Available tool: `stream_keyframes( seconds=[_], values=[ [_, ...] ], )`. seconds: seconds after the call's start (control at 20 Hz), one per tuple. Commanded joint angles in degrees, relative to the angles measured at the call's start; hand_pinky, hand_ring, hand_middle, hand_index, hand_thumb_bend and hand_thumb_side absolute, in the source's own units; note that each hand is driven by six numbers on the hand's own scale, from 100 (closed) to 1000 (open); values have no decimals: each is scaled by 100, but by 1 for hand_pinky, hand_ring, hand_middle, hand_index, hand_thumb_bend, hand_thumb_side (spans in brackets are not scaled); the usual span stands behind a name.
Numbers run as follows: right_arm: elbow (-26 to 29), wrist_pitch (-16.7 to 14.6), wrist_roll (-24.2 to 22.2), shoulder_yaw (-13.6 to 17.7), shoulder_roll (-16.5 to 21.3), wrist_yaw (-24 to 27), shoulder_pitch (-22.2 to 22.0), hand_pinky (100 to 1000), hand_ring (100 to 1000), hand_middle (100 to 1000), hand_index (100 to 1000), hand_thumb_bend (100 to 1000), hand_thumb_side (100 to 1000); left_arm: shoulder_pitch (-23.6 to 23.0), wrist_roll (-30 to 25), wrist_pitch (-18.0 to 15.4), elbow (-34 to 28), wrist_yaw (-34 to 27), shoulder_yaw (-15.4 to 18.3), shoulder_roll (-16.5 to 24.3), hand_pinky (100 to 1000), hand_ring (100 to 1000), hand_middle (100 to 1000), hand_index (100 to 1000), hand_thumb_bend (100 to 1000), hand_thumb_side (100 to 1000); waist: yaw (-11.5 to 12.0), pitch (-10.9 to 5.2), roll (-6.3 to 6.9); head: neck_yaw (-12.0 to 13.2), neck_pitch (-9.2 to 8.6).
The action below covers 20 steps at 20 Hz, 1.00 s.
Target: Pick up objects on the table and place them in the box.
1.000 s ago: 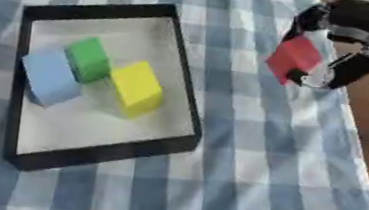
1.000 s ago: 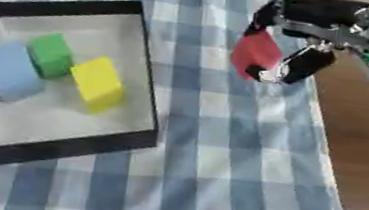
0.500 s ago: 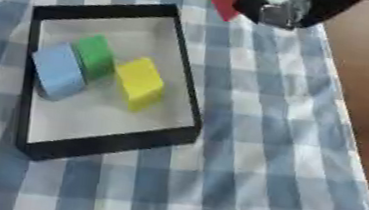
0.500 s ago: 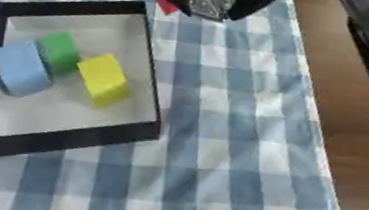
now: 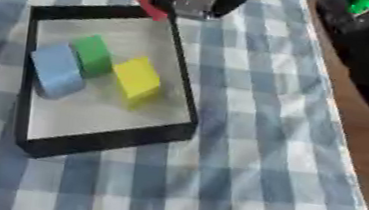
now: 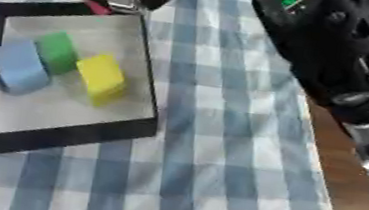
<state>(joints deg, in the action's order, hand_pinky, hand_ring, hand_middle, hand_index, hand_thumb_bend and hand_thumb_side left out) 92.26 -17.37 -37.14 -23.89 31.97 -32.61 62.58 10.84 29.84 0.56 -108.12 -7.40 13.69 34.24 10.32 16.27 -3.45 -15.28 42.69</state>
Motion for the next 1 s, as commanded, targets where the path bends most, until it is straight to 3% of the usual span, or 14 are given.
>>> stream_keyframes(
  seconds=[0.05, 0.4, 0.65, 1.0],
  values=[
    [-433, -145, 32, -41, -251, -391, 141, 817, 677, 535, 672, 175, 639, 78, 4, 9, -114, 43, 41, 215, 656, 777, 737, 829, 455, 570, 29, -199, -35, -11, -4],
    [-1242, -99, 210, 4, -657, -810, 81, 819, 674, 534, 672, 143, 594, 106, -27, 13, -117, 24, 24, 191, 656, 777, 737, 830, 459, 572, 56, -150, -36, 18, -66],
    [-1428, -144, 292, -68, -814, -980, -34, 822, 684, 543, 681, 134, 583, 97, -34, 12, -112, 13, 26, 178, 656, 776, 736, 830, 460, 573, 73, -107, -25, 31, -99],
    [-1540, -234, 359, -187, -930, -1236, -186, 833, 737, 603, 741, 167, 636, 119, -49, 10, -113, 3, 18, 168, 655, 776, 735, 831, 462, 573, 55, -45, -16, 60, -114]
  ],
)
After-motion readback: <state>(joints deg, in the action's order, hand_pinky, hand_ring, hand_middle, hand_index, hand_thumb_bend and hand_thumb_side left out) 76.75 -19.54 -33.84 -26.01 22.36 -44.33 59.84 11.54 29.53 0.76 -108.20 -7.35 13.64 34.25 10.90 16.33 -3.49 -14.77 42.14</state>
